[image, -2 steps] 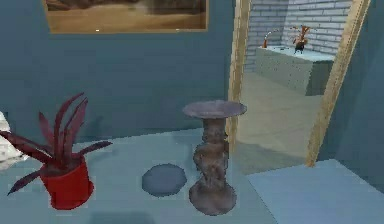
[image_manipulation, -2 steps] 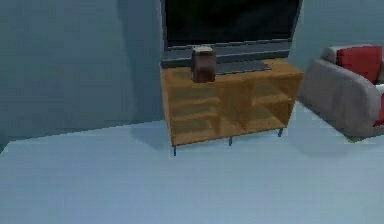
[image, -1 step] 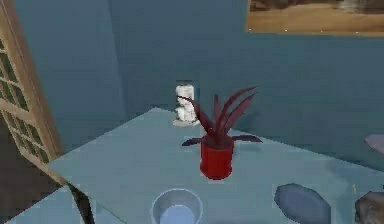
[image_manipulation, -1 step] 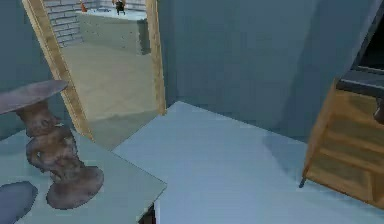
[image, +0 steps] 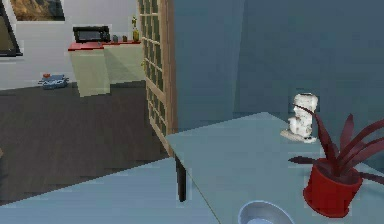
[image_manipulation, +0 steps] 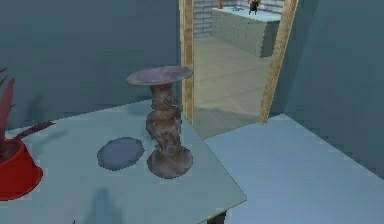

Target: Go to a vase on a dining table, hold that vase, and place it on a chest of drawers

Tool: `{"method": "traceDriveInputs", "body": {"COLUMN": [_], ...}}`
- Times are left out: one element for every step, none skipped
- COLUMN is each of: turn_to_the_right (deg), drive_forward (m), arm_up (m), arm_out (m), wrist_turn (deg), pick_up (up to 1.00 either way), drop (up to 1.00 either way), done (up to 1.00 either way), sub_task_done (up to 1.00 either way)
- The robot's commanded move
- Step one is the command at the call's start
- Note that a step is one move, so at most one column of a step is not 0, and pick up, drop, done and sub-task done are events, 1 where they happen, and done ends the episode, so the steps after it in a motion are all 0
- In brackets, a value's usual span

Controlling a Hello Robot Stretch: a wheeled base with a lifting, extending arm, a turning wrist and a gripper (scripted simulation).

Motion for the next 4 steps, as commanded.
{"method": "traceDriveInputs", "body": {"turn_to_the_right": [0.0, 0.0, 0.0, 0.0], "drive_forward": [0.0, 0.0, 0.0, 0.0], "arm_up": [0.5, 0.24, 0.0, 0.0], "arm_out": [0.0, 0.0, 0.34, 0.0], "wrist_turn": [0.0, 0.0, 0.0, 45.0], "pick_up": [0.0, 0.0, 0.0, 0.0], "drop": [0.0, 0.0, 0.0, 0.0], "done": [0.0, 0.0, 0.0, 0.0], "sub_task_done": [0.0, 0.0, 0.0, 0.0]}}
